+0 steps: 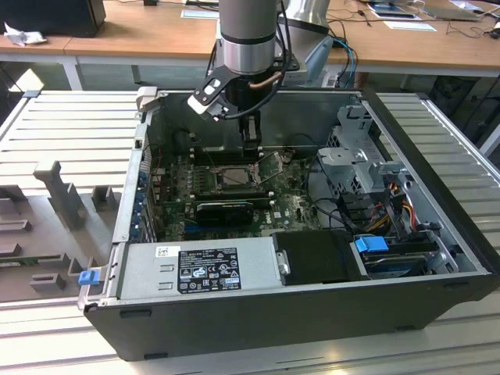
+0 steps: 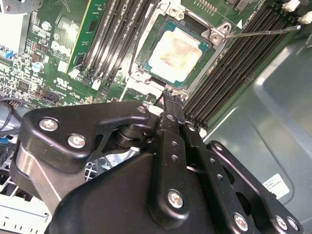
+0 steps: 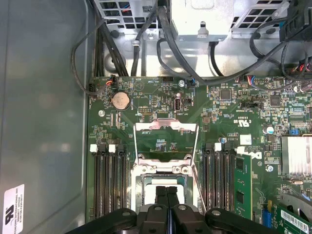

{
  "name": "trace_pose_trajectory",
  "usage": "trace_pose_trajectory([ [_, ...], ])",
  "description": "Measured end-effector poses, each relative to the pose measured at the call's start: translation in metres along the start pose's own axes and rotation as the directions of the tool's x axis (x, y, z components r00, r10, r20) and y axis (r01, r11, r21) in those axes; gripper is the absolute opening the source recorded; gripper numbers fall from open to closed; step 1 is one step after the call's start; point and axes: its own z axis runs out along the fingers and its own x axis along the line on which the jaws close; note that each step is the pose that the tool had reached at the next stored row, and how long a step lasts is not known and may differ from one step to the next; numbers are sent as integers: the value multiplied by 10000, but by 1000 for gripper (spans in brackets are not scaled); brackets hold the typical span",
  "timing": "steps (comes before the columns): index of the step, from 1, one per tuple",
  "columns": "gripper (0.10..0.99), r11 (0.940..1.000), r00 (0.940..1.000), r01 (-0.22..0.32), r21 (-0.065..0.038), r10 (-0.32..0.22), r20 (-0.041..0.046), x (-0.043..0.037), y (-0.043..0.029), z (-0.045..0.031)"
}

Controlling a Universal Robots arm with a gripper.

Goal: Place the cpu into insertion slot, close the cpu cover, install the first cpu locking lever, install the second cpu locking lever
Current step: 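Close the cpu cover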

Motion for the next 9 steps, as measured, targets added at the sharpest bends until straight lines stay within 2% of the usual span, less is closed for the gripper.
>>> trace_pose_trajectory([
  [9, 106, 10000, 10000, 0, 2, 0, 0, 0, 57, 4],
])
